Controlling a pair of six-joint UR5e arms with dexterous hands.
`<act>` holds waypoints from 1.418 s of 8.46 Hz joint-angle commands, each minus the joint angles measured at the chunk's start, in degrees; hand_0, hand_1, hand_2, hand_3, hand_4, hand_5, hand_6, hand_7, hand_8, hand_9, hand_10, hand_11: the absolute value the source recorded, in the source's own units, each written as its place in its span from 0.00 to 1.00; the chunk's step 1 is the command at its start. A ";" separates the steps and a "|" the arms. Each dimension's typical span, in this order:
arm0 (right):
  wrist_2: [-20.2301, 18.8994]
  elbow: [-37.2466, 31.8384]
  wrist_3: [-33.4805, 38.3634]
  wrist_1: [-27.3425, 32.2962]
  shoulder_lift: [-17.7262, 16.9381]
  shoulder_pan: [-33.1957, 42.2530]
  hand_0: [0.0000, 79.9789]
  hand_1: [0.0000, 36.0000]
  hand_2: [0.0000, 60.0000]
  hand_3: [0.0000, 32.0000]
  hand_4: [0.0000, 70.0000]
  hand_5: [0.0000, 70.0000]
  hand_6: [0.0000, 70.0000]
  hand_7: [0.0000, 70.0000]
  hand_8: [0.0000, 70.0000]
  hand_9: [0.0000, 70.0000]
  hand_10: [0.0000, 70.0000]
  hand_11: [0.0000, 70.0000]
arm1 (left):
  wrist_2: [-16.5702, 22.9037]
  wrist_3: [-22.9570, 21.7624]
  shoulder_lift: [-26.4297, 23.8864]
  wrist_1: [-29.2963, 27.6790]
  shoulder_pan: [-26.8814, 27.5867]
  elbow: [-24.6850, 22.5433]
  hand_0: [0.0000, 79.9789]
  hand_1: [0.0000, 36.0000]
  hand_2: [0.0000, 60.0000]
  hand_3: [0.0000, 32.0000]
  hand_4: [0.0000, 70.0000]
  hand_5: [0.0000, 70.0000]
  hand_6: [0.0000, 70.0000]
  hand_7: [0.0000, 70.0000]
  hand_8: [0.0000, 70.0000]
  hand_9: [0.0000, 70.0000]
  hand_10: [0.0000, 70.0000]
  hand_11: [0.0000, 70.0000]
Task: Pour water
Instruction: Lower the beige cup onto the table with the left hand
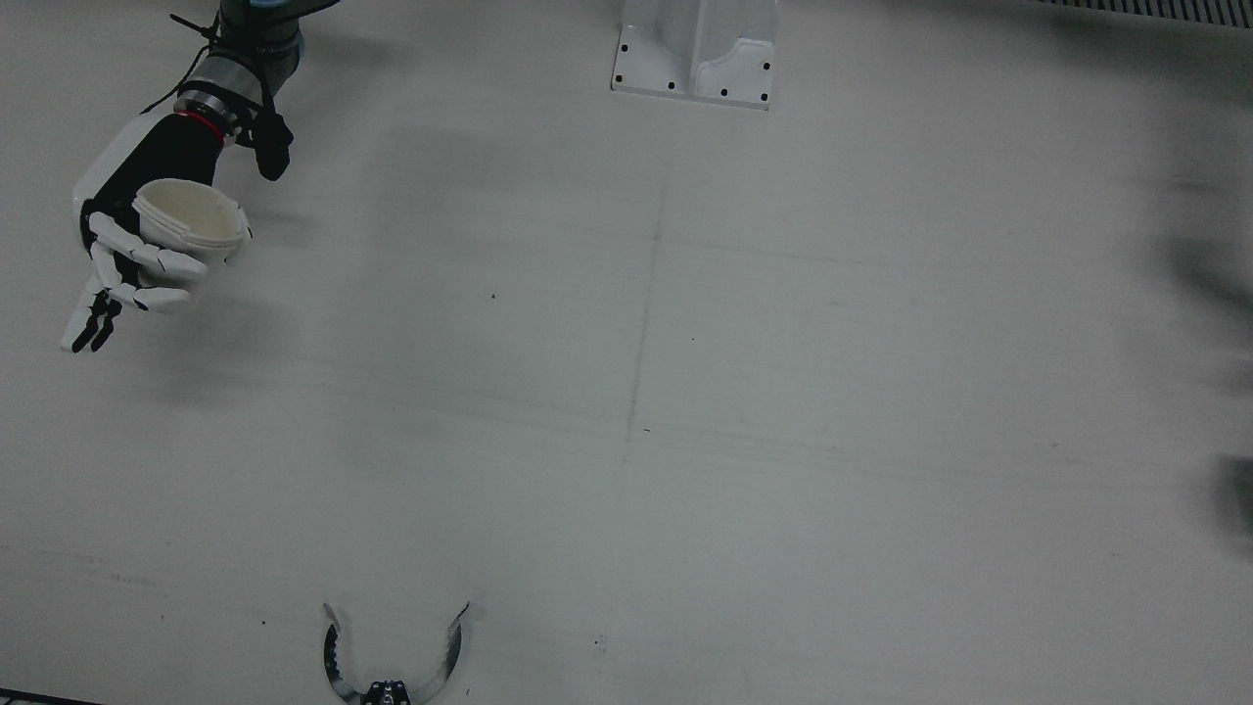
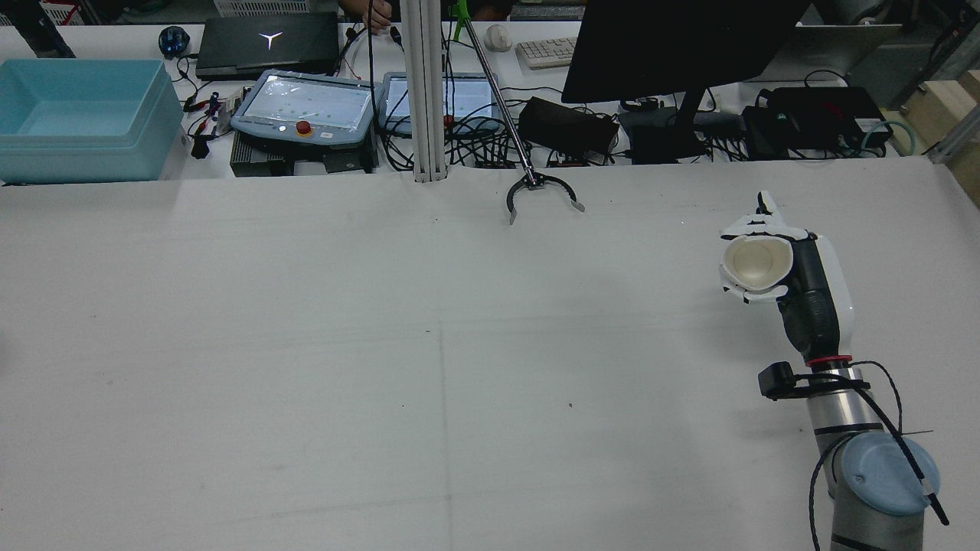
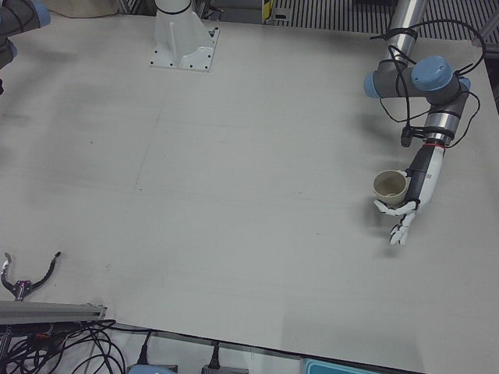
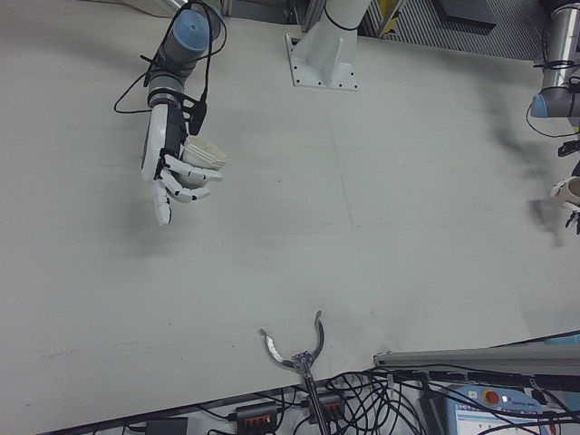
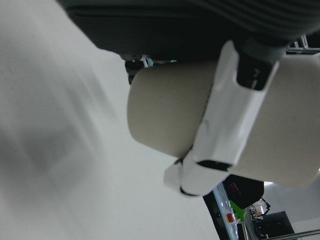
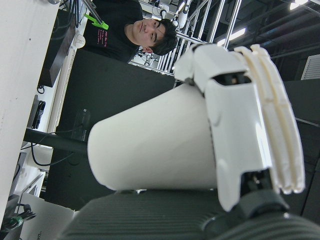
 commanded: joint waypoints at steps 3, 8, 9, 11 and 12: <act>-0.23 -0.14 -0.06 -0.18 0.37 -0.35 1.00 1.00 0.87 0.00 1.00 0.19 0.62 0.57 0.12 0.09 0.07 0.12 | -7.99 -3.70 -2.04 -18.02 0.69 18.78 1.00 1.00 0.31 0.00 0.82 1.00 0.12 0.17 0.08 0.03 0.12 0.24; -0.23 -0.14 -0.06 -0.26 0.64 -0.35 1.00 1.00 0.80 0.00 1.00 0.19 0.63 0.59 0.11 0.10 0.05 0.09 | -8.00 -3.35 -2.13 -22.70 0.77 19.95 1.00 0.95 0.00 0.00 0.54 0.00 0.09 0.09 0.07 0.00 0.09 0.20; -0.23 -0.14 -0.06 -0.26 0.64 -0.35 1.00 1.00 0.80 0.00 1.00 0.19 0.64 0.60 0.11 0.10 0.05 0.10 | -8.00 -3.69 -2.13 -22.70 0.77 20.04 1.00 0.84 0.00 0.00 0.34 0.00 0.06 0.04 0.05 0.00 0.07 0.17; -0.23 -0.14 -0.06 -0.26 0.72 -0.52 1.00 1.00 0.78 0.00 1.00 0.19 0.63 0.59 0.11 0.10 0.04 0.09 | -8.00 -4.58 -1.96 -22.79 0.77 20.30 1.00 0.88 0.00 0.00 0.25 0.00 0.03 0.01 0.04 0.00 0.08 0.18; -0.23 -0.14 -0.06 -0.26 0.72 -0.52 1.00 1.00 0.78 0.00 1.00 0.19 0.63 0.60 0.11 0.10 0.04 0.09 | -8.08 -5.62 -1.96 -22.88 0.77 20.30 1.00 0.90 0.00 0.00 0.25 0.00 0.03 0.02 0.04 0.00 0.08 0.18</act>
